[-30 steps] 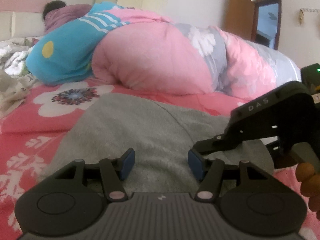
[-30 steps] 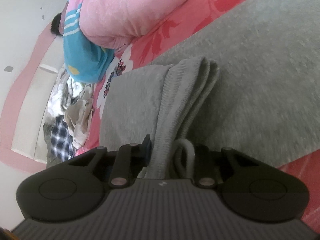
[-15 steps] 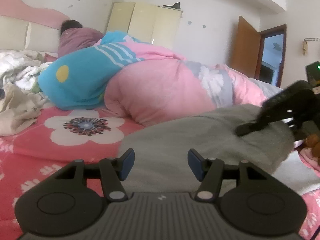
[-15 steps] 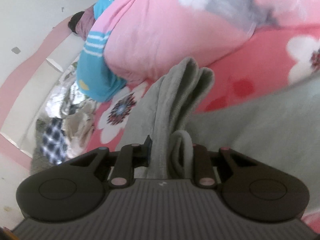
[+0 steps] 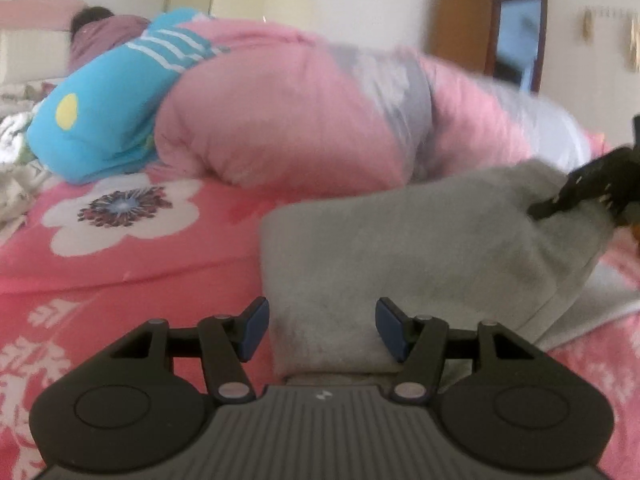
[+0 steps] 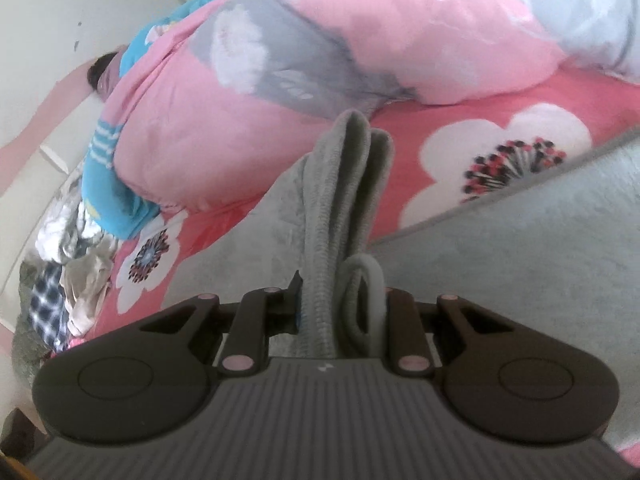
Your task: Fold clothes
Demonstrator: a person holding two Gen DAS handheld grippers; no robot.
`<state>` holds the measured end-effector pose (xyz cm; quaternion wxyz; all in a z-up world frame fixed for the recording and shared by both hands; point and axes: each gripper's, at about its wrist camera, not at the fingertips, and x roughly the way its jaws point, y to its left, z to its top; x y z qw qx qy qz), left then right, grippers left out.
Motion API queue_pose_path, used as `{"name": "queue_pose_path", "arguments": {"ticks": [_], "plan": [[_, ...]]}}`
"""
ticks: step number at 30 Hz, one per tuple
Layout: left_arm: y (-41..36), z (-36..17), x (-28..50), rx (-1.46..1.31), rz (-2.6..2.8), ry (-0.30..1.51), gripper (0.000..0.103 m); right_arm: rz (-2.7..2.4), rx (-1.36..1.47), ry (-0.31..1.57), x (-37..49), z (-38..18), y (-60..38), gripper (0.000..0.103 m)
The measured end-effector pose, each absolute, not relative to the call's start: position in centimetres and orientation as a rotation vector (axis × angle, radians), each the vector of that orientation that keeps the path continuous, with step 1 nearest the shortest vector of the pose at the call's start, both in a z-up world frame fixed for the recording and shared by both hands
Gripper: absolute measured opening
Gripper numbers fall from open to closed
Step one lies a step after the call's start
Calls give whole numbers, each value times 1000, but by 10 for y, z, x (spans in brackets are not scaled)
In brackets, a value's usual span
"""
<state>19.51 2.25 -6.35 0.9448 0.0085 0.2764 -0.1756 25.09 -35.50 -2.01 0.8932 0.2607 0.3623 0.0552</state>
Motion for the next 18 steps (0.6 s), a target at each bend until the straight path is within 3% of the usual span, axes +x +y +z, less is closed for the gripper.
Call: {"name": "queue_pose_path", "arguments": {"ticks": [18], "plan": [[-71, -58, 203, 171, -457, 682, 60, -8, 651, 689, 199, -33, -535, 19]]}}
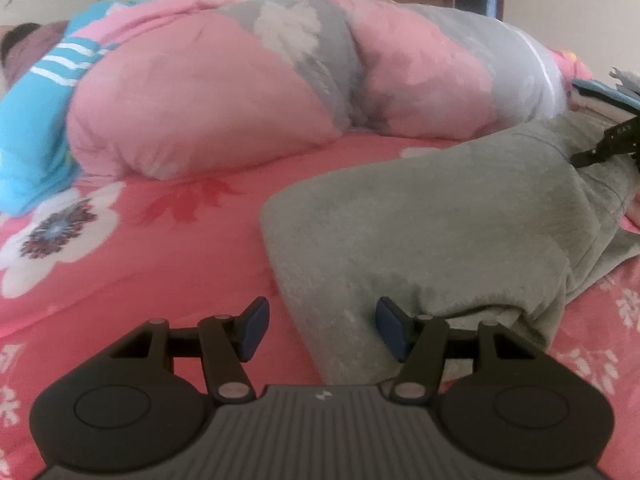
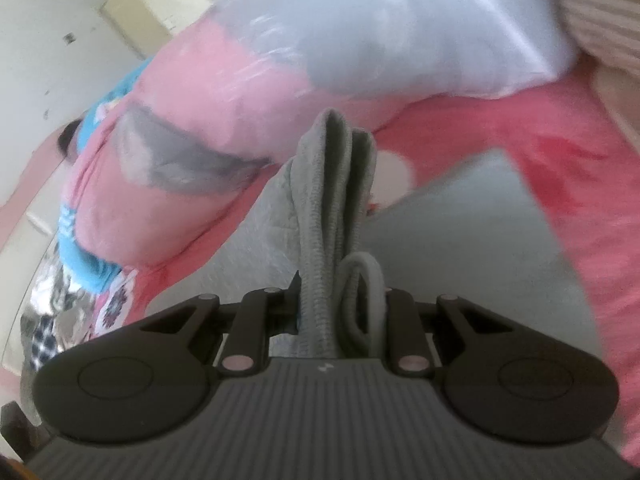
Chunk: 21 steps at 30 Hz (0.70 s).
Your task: Fold clothes
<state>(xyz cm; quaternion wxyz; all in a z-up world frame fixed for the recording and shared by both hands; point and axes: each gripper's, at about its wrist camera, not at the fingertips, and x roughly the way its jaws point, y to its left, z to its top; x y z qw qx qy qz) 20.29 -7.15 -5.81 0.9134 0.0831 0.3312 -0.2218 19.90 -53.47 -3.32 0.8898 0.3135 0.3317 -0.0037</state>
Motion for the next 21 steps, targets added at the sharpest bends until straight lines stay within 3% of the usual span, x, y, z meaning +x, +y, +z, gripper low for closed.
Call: {"name": "queue_pose_path", "arguments": {"ticks": [21], "plan": [[-99, -65, 204, 196, -495, 733, 60, -76, 753, 724, 185, -85, -597, 19]]}}
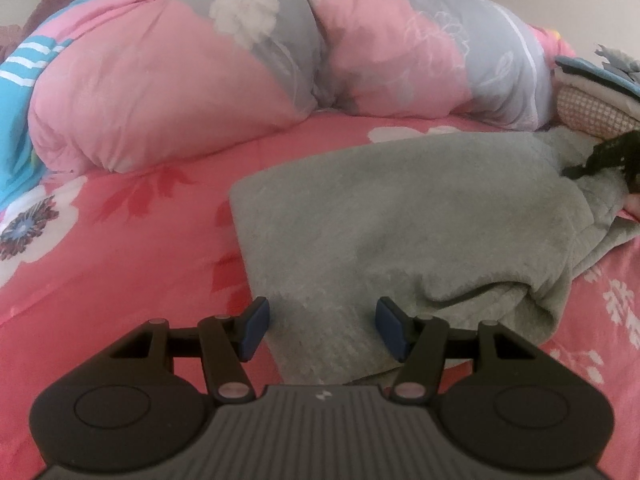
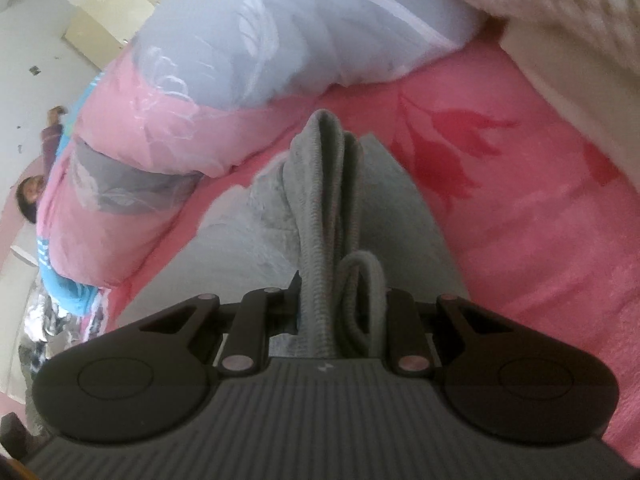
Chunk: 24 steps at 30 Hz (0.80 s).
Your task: Fold clothes
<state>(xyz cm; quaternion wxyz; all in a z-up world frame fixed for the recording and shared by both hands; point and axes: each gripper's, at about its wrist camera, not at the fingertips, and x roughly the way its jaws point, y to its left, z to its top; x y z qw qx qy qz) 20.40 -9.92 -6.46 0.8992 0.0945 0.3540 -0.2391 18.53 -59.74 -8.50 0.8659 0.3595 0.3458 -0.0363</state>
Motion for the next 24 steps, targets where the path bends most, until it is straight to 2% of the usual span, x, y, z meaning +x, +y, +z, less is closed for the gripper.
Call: {"name": "queue_pose_path", "arguments": {"ticks": [3, 4, 5, 8, 13, 17, 20, 24], "plan": [[-98, -63, 201, 208, -496, 730, 61, -92, 801, 720, 180, -96, -602, 25], [-97, -63, 200, 208, -494, 731, 61, -89, 814, 709, 176, -96, -602, 29], [-96, -62, 200, 206, -492, 732, 61, -105, 800, 707, 172, -93, -601, 37], [-95, -62, 199, 198, -483, 735, 61, -221, 631, 710, 157, -73, -585, 46], [-95, -60, 193, 175, -470, 737, 61, -392, 302, 626, 125, -23, -546, 46], [-90, -57, 185, 140, -465, 738, 61, -309, 270, 537, 113, -4, -520, 40], [-78, -54, 178, 91, -449, 749, 61, -223, 330, 550, 123, -22, -509, 34], [-55, -49, 173, 22, -409, 772, 61, -259, 397, 624, 141, -83, -510, 30]]}}
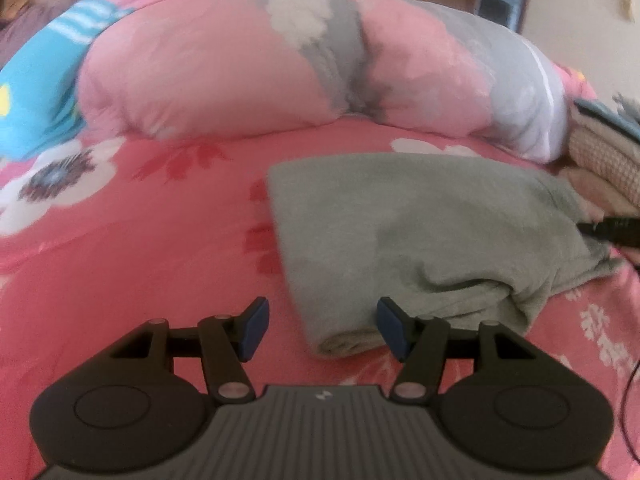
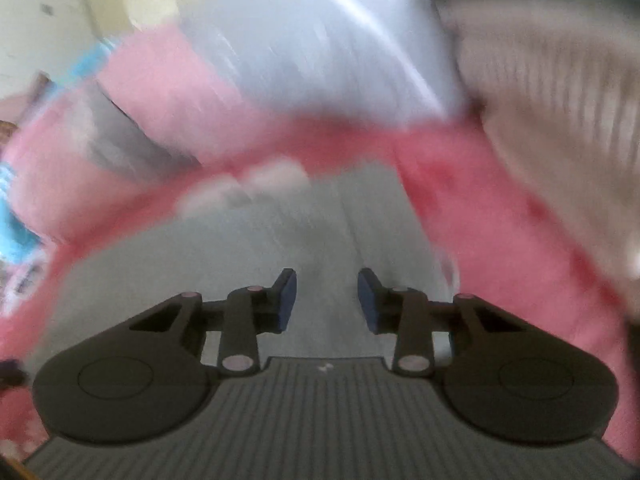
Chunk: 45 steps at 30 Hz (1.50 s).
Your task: Fold clothes
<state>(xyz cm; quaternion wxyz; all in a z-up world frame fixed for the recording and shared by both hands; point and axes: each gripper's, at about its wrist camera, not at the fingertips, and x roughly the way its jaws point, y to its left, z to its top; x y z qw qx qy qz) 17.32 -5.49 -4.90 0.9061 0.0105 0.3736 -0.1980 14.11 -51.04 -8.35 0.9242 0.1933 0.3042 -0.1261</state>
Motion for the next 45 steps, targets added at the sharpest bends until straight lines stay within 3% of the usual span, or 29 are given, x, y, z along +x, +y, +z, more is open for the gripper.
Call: {"name": "queue_pose_path", "arguments": {"ticks": [2, 9, 13, 18, 25, 34, 39, 43, 45], "plan": [[-41, -46, 176, -23, -390, 776, 61, -275, 391, 596, 136, -86, -507, 26], [1, -40, 193, -184, -336, 794, 61, -138, 152, 542, 116, -22, -425, 29], [11, -45, 205, -264, -340, 826, 60, 106, -12, 461, 107, 2, -342, 46], [12, -56, 224, -317, -347, 861, 60, 380, -277, 458, 117, -20, -222, 63], [9, -80, 267, -410, -447, 934, 59, 424, -667, 479, 132, -78, -113, 64], [-2, -110, 324, -531, -570, 1004, 56, 375, -984, 514, 143, -108, -87, 67], [-21, -124, 350, -554, -665, 1050, 50, 324, -1085, 518, 146, -110, -85, 66], [-29, -130, 357, -558, -666, 1041, 34, 273, -1103, 528, 148, -114, -86, 64], [-30, -133, 359, -575, -661, 1041, 23, 272, -1086, 532, 147, -114, -85, 58]]}}
